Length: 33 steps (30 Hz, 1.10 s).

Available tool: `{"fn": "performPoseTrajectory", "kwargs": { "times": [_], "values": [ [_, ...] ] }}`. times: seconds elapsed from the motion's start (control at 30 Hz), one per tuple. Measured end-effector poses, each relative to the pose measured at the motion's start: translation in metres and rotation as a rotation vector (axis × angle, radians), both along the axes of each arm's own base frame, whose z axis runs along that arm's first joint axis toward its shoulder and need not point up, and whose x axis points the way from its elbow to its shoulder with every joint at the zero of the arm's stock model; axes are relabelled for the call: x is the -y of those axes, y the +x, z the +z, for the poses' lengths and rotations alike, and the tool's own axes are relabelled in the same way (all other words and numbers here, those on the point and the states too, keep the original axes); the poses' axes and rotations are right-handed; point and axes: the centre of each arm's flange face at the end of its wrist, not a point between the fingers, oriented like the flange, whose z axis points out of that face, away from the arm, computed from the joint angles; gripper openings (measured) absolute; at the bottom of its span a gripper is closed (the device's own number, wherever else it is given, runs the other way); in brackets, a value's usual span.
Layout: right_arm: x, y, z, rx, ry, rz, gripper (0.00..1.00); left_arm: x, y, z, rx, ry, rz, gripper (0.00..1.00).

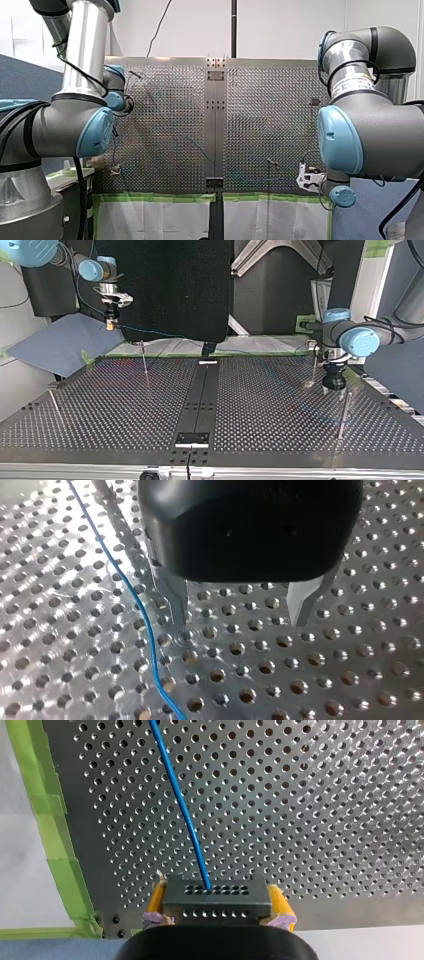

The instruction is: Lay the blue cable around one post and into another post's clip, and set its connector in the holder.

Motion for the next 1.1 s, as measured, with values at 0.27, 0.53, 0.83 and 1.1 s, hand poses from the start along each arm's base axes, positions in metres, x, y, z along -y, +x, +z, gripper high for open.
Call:
{"fn": "performPoseTrajectory", "kwargs": {
  "times": [0.27,0.53,0.83,1.1],
  "values": [
    [0.000,0.004,0.000,0.001,0.009,0.009,0.00,-0.006,-0.003,-0.002,-0.017,-0.063,0.007,1.00],
    [-0.001,0.007,-0.001,0.002,0.016,0.013,0.00,-0.004,-0.015,0.019,-0.026,-0.091,0.017,1.00],
    [-0.003,0.010,-0.002,0.007,0.024,0.017,0.00,-0.003,-0.046,0.037,-0.077,-0.038,0.055,1.00],
    [-0.004,0.013,-0.002,0.012,0.028,0.025,0.00,0.000,-0.080,0.035,-0.151,0.003,0.076,1.00]
  ]
}}
